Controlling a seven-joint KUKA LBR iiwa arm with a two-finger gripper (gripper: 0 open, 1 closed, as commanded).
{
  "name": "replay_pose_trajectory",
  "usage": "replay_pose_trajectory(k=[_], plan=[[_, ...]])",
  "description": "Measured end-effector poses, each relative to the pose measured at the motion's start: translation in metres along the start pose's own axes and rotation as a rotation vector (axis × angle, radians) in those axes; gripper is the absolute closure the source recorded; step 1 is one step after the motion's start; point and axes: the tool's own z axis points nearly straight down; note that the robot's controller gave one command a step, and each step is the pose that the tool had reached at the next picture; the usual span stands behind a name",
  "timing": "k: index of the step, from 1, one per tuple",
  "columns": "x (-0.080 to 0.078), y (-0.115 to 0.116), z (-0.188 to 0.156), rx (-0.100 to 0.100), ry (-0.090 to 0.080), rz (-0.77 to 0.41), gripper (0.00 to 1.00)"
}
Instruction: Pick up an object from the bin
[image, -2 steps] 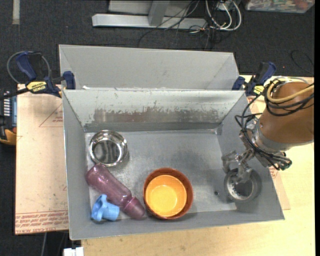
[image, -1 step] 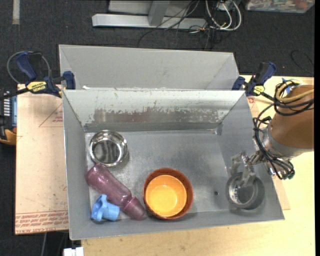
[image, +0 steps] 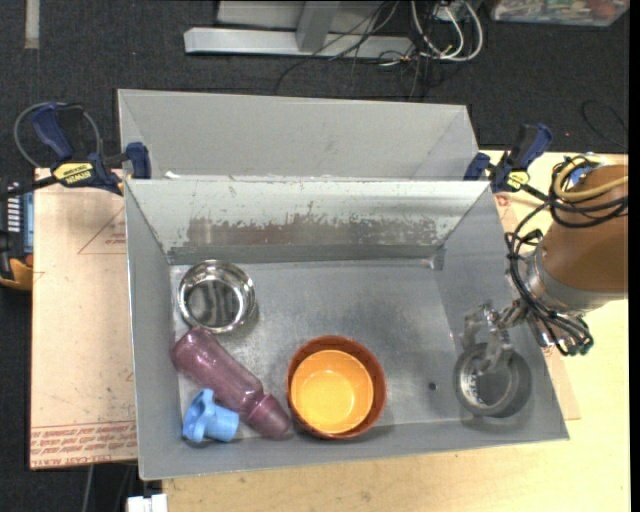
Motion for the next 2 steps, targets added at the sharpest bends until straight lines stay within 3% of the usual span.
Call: replay_pose_trajectory(k=[1,2], plan=[[-0.002,0.006,0.044,-0.002,0.0,-0.2,1.0],[-0.003,0.009,0.01,-0.006,0.005,-0.169,1.0]])
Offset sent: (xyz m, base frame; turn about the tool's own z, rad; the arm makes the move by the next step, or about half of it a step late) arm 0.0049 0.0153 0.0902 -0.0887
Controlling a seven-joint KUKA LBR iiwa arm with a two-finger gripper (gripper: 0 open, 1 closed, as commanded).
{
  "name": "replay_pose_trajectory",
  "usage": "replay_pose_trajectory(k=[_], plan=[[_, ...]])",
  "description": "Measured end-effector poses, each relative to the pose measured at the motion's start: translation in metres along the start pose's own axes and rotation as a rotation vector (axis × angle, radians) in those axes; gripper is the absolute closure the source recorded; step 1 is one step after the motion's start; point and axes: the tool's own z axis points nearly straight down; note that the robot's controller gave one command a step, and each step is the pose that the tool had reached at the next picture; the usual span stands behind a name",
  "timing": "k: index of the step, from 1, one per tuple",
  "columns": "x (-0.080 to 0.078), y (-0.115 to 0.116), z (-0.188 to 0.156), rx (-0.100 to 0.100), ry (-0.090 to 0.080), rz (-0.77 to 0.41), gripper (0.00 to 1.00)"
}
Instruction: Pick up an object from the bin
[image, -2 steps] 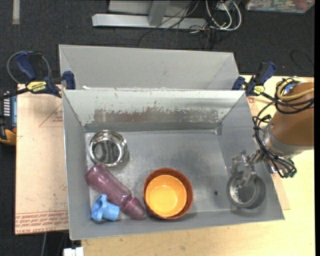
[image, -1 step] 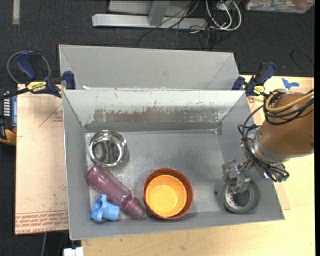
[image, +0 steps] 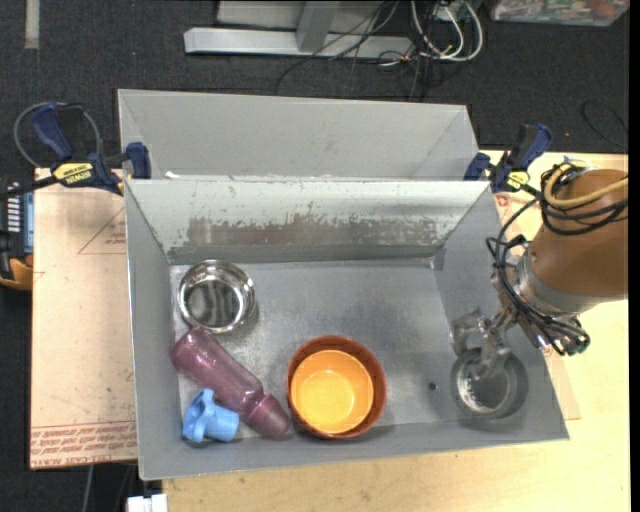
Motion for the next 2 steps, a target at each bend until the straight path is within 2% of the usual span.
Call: replay_pose_trajectory(k=[1,2], plan=[[0.0,0.001,0.065,0.001,-0.007,-0.035,1.0],[-0.007,0.0,-0.036,0.0,-0.004,-0.013,1.0]])
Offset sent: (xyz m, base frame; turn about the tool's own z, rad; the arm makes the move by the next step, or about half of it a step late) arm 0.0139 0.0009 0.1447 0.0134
